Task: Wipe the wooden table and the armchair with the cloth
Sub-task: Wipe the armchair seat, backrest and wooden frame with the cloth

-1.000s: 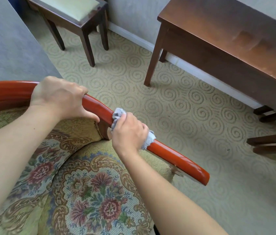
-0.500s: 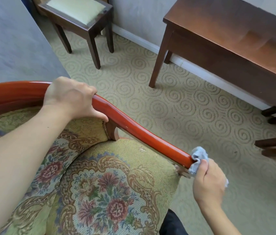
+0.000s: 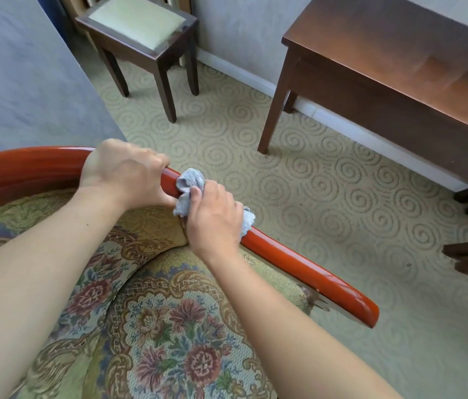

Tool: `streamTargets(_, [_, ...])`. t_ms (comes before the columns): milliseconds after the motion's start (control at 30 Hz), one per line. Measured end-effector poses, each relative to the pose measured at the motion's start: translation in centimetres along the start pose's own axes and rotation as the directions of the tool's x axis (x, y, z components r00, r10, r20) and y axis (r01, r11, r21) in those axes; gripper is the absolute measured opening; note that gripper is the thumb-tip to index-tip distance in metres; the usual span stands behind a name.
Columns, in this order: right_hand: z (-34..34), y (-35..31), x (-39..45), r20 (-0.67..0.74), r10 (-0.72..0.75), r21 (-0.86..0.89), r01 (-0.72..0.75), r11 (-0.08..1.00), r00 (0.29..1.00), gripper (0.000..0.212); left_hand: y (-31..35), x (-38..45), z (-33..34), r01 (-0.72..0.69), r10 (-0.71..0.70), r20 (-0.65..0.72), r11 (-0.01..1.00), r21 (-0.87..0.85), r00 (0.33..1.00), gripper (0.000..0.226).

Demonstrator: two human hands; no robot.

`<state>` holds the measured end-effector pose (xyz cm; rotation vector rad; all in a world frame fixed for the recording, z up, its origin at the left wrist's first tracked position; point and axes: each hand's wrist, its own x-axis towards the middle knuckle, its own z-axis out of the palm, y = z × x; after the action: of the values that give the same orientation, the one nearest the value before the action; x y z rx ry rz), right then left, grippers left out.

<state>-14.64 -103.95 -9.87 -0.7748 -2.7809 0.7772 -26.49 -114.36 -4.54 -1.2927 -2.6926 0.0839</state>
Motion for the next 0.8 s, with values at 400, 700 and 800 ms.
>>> streamTargets(400, [-10.7, 20.0, -11.4, -0.039, 0.165, -0.209, -0.17, 0.963, 0.985, 0.039, 0.2, -0.1, -1.2, 0.006, -0.019, 0.069, 0.984, 0.18, 0.997, 0.093])
streamTargets(700, [-8.6, 17.5, -9.6, -0.227, 0.404, -0.175, -0.445, 0.878, 0.886, 0.044, 0.2, -0.1, -1.1, 0.018, -0.036, 0.102, 0.985, 0.174, 0.994, 0.098])
streamTargets(800, [-8.8, 17.1, -10.1, -0.144, 0.283, -0.175, -0.306, 0.936, 0.948, 0.032, 0.3, 0.1, -1.3, 0.04, -0.066, 0.137, 0.983, 0.181, 0.988, 0.098])
